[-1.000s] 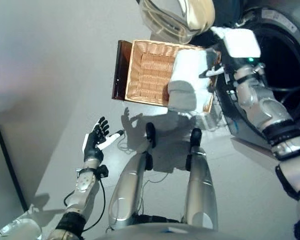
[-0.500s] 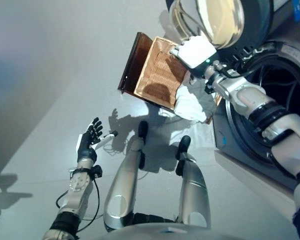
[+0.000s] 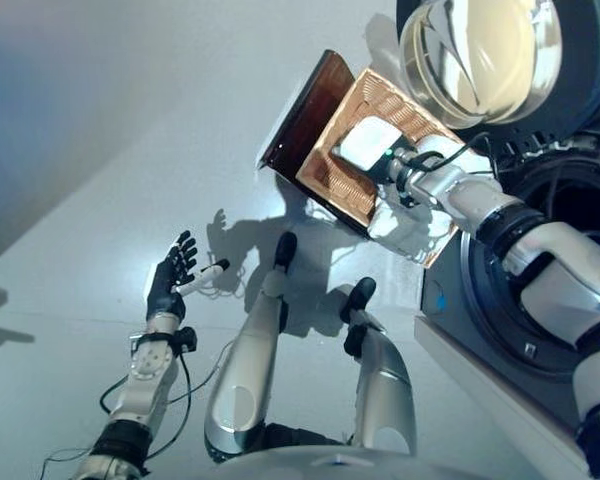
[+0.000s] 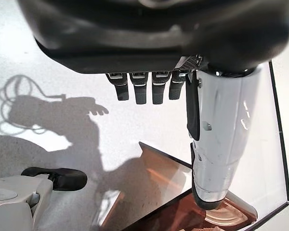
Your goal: Pick up the clothes and place them into the washing machine
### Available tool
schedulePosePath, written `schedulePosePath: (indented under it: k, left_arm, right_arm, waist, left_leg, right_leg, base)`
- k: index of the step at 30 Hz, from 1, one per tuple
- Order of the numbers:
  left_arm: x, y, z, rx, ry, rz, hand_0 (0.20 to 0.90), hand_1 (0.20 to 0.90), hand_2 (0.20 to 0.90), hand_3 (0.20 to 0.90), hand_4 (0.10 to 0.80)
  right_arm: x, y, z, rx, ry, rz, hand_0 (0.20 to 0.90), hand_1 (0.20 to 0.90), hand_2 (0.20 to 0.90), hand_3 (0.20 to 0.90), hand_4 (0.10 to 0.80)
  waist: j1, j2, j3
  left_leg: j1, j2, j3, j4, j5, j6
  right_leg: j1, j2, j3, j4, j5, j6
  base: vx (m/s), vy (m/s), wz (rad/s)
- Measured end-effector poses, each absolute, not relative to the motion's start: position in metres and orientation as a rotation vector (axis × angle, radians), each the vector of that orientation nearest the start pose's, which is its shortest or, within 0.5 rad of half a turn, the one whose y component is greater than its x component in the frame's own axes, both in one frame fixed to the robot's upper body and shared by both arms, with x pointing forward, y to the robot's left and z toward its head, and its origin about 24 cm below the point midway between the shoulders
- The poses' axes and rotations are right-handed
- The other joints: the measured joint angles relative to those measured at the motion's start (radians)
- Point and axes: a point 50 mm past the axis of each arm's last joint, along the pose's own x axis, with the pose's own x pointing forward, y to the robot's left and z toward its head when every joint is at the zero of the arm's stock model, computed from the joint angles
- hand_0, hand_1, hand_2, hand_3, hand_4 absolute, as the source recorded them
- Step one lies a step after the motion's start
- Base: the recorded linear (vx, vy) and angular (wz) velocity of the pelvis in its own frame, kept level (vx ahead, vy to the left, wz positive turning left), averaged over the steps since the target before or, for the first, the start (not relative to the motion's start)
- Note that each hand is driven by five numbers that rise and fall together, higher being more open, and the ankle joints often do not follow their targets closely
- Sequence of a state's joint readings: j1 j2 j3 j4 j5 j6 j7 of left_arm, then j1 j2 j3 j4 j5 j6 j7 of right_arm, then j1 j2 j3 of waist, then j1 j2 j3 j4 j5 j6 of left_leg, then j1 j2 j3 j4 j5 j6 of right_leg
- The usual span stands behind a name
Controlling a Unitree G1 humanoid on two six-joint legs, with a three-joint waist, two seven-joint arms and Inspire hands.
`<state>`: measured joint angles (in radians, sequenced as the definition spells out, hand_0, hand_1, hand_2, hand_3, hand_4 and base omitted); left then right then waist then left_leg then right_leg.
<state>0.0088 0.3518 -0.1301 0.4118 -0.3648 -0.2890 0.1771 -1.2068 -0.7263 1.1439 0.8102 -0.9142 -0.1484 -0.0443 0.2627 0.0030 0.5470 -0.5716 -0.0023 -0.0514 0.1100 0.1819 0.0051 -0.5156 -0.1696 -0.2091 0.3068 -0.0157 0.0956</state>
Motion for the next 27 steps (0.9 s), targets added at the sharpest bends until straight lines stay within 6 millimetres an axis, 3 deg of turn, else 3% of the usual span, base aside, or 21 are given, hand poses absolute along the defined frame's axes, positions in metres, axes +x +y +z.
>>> schedulePosePath:
  k: [9,27]
  left_arm:
    - [0.245,0.223,-0.008,0.026,0.109,0.180,0.900,0.900,0.900,0.900,0.800]
    - [0.247,0.222,-0.006,0.025,0.103,0.175,0.900,0.900,0.900,0.900,0.800]
  right_arm:
    - [0.398,-0.180,0.168,-2.311,-0.263,0.465,0.900,0.900,0.900,0.900,0.800]
    - [0.390,-0.197,0.161,-2.251,-0.163,0.503,0.900,0.900,0.900,0.900,0.800]
  waist:
    - [-0.002,0.000,0.000]
    - [-0.005,0.001,0.000]
  left_leg:
    - [0.021,-0.005,-0.011,-0.025,0.019,0.003]
    - [0.039,0.000,0.005,-0.028,0.019,0.004]
  right_leg:
    - [0.005,-0.011,-0.014,0.022,-0.016,0.003]
    - [0.002,-0.010,0.005,0.037,-0.023,-0.007]
  base:
    - [-0.005,0.010,0.06]
    - [0.002,-0.012,-0.03]
